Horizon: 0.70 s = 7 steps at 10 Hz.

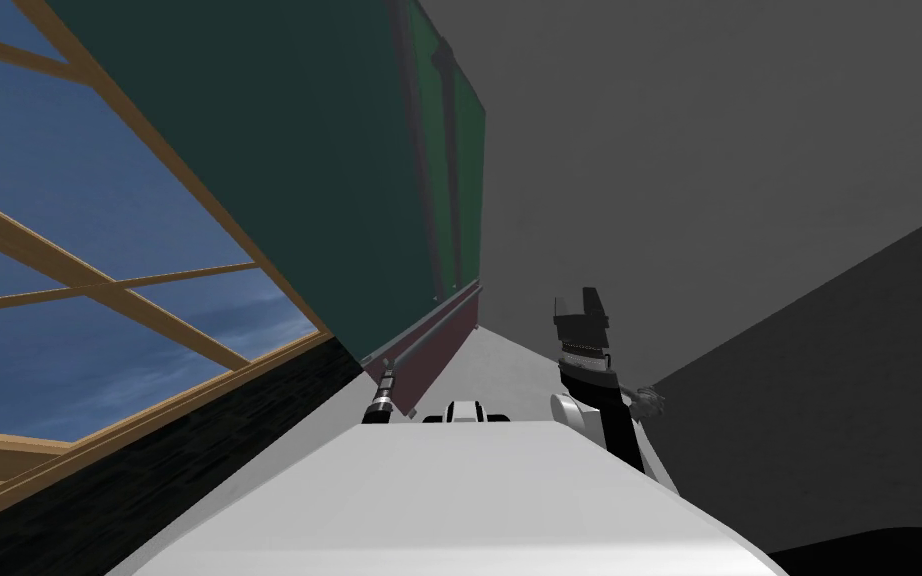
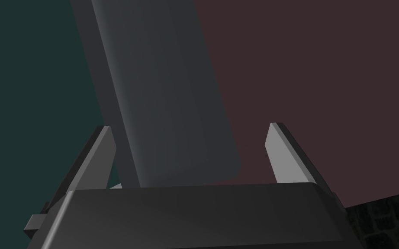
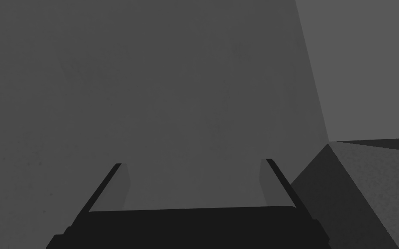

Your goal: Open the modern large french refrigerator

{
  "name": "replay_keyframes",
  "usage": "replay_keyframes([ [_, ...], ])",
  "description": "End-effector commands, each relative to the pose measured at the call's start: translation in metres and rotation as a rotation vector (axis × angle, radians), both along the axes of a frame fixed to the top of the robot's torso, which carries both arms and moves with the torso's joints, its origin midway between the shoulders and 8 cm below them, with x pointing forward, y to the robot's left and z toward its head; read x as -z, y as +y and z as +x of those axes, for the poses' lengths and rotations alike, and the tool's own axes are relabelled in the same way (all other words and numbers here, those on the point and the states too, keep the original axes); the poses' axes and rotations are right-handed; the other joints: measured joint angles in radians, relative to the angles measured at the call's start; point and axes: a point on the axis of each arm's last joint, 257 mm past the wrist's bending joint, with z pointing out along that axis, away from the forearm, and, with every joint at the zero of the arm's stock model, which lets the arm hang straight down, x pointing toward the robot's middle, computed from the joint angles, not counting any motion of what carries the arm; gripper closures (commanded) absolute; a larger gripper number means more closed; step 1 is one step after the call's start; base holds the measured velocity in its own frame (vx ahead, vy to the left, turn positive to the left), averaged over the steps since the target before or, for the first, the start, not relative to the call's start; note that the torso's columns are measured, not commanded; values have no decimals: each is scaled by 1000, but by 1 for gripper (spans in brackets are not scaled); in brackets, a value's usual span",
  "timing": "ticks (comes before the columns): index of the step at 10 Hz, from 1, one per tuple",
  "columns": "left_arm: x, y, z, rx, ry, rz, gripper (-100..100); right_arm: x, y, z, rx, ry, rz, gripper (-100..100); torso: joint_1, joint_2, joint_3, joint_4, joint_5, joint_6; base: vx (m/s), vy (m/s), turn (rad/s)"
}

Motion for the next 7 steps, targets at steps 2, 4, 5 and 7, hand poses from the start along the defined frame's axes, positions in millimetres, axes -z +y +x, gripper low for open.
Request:
replay_keyframes([
  [2,-3,-2,5,5,-2,1,100,0,0,0,0,0,0,0,-5,-2,-1,-2,0,1,-85,-121,26],
  [4,-4,-4,9,9,2,2,100,0,0,0,0,0,0,0,-5,0,0,-1,-1,1,-133,-158,13],
  [5,-4,-4,11,10,4,2,100,0,0,0,0,0,0,0,-4,-1,-1,-1,-1,0,-134,-158,19],
  [7,-3,-8,9,13,7,-2,100,0,0,0,0,0,0,0,2,-5,-4,0,-2,-1,-69,-87,5],
])
